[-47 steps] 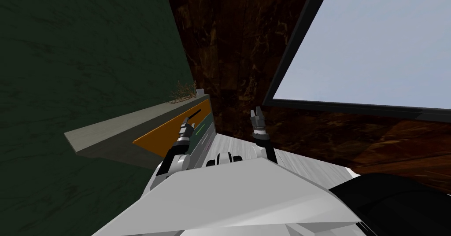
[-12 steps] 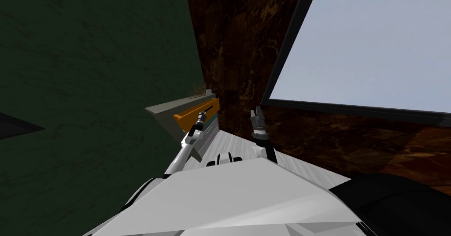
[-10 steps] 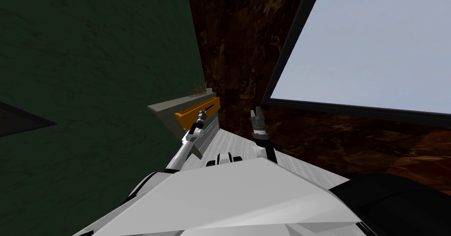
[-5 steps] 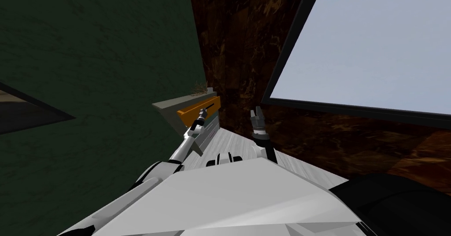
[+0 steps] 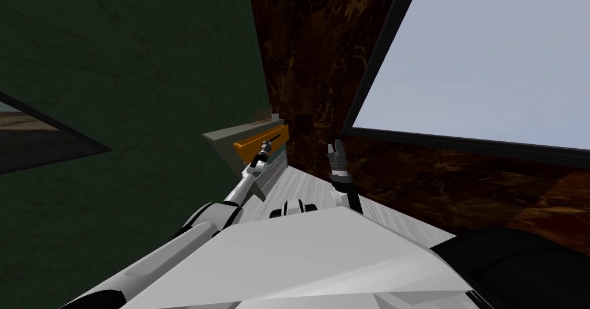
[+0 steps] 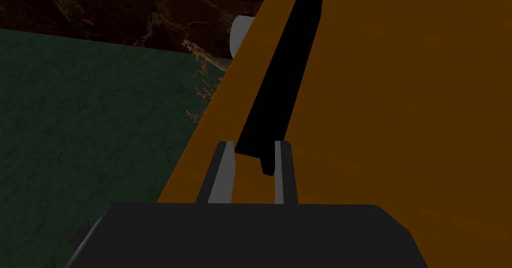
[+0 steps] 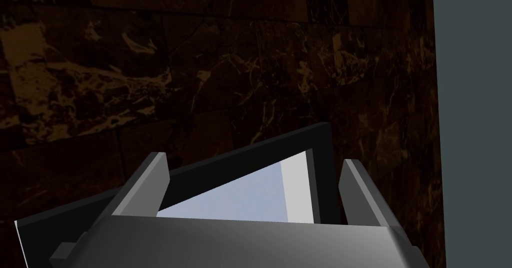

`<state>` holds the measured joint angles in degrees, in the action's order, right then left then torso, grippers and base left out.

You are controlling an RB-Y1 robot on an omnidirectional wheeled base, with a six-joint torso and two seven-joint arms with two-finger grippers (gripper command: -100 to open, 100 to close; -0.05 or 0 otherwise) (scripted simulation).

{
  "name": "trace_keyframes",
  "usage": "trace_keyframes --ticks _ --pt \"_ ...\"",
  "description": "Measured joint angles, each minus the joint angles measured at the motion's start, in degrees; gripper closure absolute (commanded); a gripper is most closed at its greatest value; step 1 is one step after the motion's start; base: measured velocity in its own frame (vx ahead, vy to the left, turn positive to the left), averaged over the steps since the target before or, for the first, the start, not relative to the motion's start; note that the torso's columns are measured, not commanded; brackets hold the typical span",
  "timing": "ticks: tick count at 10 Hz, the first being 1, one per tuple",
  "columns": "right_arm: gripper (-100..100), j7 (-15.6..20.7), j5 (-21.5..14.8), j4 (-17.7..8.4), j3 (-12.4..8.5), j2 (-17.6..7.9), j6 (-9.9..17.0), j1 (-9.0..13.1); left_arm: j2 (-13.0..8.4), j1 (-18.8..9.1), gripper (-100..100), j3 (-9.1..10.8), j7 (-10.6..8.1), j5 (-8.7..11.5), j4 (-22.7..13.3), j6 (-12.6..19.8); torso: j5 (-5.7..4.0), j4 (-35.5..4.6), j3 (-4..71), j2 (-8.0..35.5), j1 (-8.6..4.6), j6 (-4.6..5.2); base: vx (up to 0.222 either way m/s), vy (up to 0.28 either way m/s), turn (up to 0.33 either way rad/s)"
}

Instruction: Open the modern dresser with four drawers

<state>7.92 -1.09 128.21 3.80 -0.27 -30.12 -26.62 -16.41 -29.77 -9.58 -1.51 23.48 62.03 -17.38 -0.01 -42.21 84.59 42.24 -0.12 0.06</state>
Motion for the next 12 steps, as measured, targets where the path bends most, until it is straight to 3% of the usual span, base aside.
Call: trace_keyframes --ticks 3,5,7,11,12 --pt "0 0.0 0.0 0.0 0.0 0.0 0.0 0.0 -0.4 -2.8 100 -0.24 -0.18 0.3 -4.6 -0.4 0.00 0.0 0.2 -0.2 0.08 0.06 -0.030 -0.015 0.033" --pt "0 0.0 0.0 0.0 0.0 0.0 0.0 0.0 -1.5 -6.0 100 -1.35 -0.29 1.9 -7.7 -1.6 -0.02 -0.2 -0.2 0.4 0.08 -0.18 -0.087 -0.041 0.041" --pt "0 0.0 0.0 0.0 0.0 0.0 0.0 0.0 -1.5 -8.6 100 -1.48 -0.29 2.1 -11.5 -1.8 -0.03 -0.3 -0.2 0.3 0.16 -0.09 -0.009 0.002 -0.011" --pt "0 0.0 0.0 0.0 0.0 0.0 0.0 0.0 -1.2 -9.3 100 -1.29 0.09 2.1 -12.7 -1.8 -0.04 -0.1 -0.2 0.3 -0.14 -0.10 -0.058 -0.084 0.009" --pt "0 0.0 0.0 0.0 0.0 0.0 0.0 0.0 -1.0 -9.4 -100 -1.20 0.23 2.0 -12.7 -1.7 -0.04 -0.1 -0.2 0.3 -0.08 -0.10 -0.078 -0.080 0.028"
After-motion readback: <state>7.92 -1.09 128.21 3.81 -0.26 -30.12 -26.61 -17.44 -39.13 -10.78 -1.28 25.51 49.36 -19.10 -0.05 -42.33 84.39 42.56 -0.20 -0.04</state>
